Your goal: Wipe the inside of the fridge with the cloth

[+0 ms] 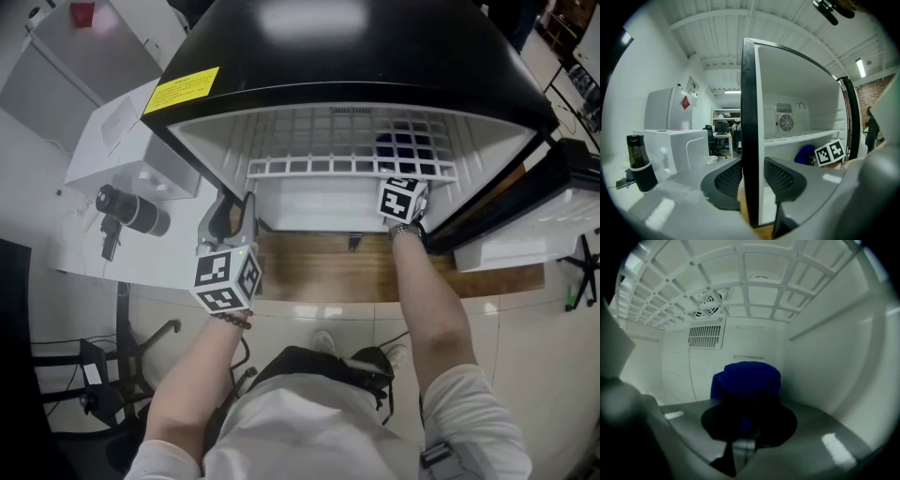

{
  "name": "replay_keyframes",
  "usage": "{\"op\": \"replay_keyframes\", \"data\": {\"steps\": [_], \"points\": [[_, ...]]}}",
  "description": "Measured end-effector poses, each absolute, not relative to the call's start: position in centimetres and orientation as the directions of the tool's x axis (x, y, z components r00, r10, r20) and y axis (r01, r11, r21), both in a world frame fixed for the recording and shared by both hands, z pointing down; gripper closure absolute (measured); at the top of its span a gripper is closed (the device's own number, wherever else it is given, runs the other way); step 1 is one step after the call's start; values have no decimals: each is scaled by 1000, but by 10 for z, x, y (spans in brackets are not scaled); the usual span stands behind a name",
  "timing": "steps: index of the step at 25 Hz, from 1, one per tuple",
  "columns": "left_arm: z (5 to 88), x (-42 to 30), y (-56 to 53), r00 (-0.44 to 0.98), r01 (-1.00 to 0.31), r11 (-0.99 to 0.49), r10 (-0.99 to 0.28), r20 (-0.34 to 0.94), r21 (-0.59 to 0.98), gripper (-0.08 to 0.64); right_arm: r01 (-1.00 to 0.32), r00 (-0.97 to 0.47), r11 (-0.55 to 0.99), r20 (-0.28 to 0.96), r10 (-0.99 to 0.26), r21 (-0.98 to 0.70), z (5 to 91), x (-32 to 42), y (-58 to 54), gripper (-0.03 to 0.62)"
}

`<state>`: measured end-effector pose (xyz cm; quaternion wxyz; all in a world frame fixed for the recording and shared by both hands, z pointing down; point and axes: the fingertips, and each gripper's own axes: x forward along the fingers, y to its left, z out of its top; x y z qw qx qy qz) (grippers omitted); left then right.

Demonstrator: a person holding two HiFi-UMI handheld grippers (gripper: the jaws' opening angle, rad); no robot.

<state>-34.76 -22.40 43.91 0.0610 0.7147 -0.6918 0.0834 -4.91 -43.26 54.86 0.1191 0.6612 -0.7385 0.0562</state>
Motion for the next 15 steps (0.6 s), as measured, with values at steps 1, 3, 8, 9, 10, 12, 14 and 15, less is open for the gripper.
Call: {"op": "replay_keyframes", "data": {"steps": [1, 3, 8, 9, 10, 12, 14, 15], "points": [[439, -347, -224, 29, -999, -36, -978, 205, -29, 425, -990, -104, 125, 247, -963, 71, 547, -50, -431, 522], [439, -347, -224, 28, -999, -35, -978, 207, -29, 425, -987, -133, 151, 231, -964, 62, 542, -59, -424, 522], [439, -347, -224, 27, -999, -33, -976, 215, -27, 425, -964, -248, 262, 200, -948, 47, 530, -105, -397, 522], [439, -347, -224, 27, -999, -33, -976, 216, -26, 425, -957, -274, 288, 197, -941, 44, 529, -117, -391, 522], [439, -347, -225, 28, -999, -34, -976, 216, -26, 425, -949, -301, 314, 193, -934, 40, 528, -129, -384, 522], [439, -347, -225, 32, -999, -38, -976, 217, -26, 425, -930, -353, 366, 185, -917, 36, 525, -156, -371, 522], [439, -347, -224, 35, -999, -42, -975, 219, -26, 425, -910, -402, 414, 181, -898, 33, 523, -182, -359, 522], [438, -347, -224, 37, -999, -44, -975, 219, -25, 425, -901, -422, 434, 182, -888, 28, 523, -195, -354, 522]]}}
